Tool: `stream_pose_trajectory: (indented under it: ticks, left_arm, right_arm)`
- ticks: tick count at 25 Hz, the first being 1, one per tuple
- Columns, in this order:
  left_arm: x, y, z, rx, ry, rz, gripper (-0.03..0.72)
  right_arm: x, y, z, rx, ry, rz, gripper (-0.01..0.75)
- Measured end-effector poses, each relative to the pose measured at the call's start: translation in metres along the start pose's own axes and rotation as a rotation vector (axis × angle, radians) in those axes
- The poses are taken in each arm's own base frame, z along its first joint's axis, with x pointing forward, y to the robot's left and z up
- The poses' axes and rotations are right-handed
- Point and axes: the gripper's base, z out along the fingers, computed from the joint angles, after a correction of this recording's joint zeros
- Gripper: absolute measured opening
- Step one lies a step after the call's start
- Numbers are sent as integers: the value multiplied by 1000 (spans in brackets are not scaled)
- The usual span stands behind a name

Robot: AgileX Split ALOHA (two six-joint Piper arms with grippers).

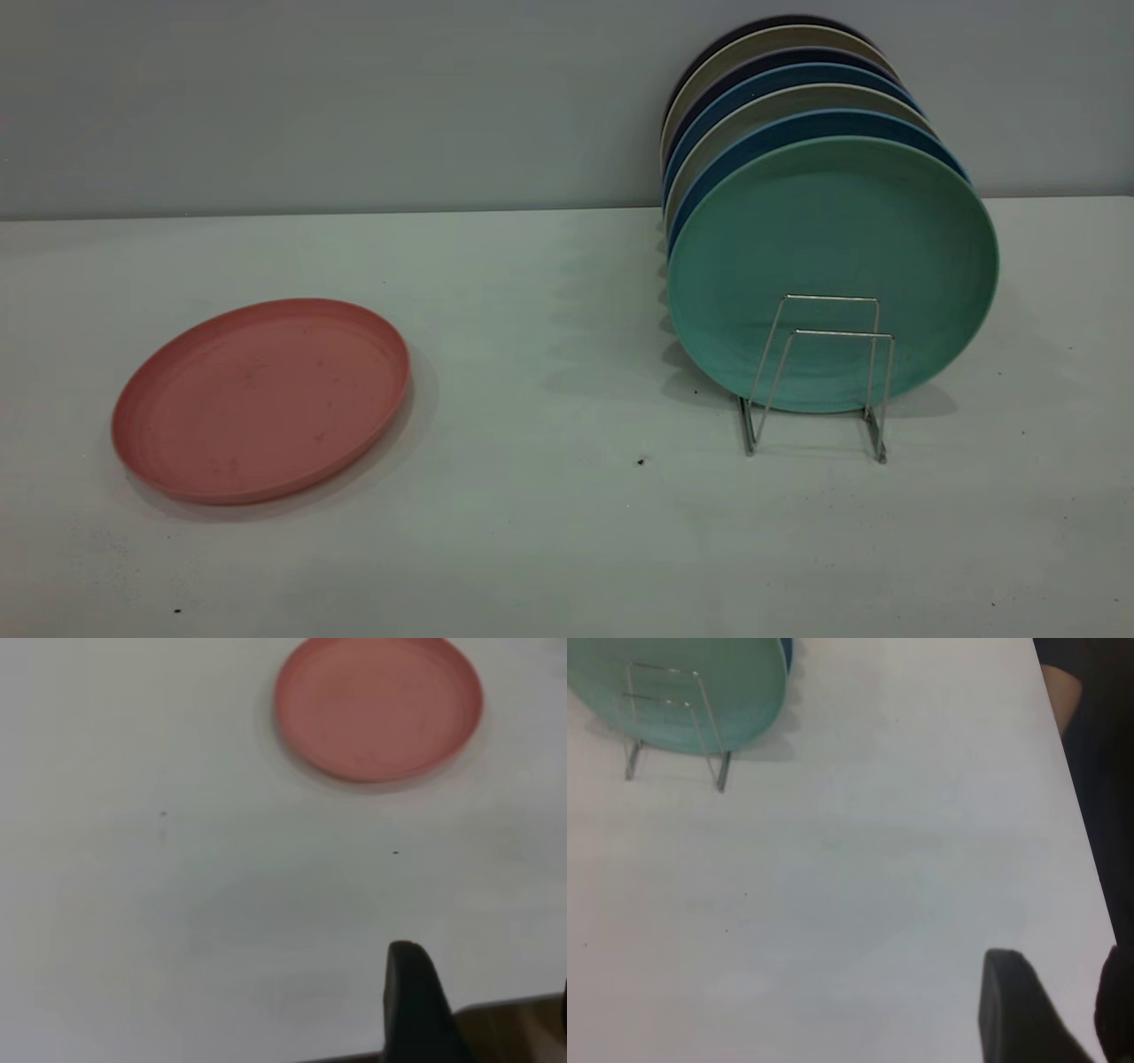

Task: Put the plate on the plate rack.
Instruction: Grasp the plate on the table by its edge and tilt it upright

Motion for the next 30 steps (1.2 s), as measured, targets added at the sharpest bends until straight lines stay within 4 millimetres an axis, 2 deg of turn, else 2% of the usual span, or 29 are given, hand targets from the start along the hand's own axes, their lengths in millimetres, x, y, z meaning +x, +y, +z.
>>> stream_pose_trajectory:
  ticks: [16,21,25,30]
  left_arm:
    - [0,2,0,92,-4,72,431]
    - [-11,2,2,89,2,-13,431]
    - [-34,6,14,19,21,-111,431]
    - [-61,17,50,-152,148,-113,431]
  right_arm:
    - [0,-1,0,-111,-13,-67,237]
    - [-2,0,-1,-189,-35,-100,237]
    - [-20,1,4,-209,-36,-108,237]
    - [-60,9,27,-228,43,-116,237]
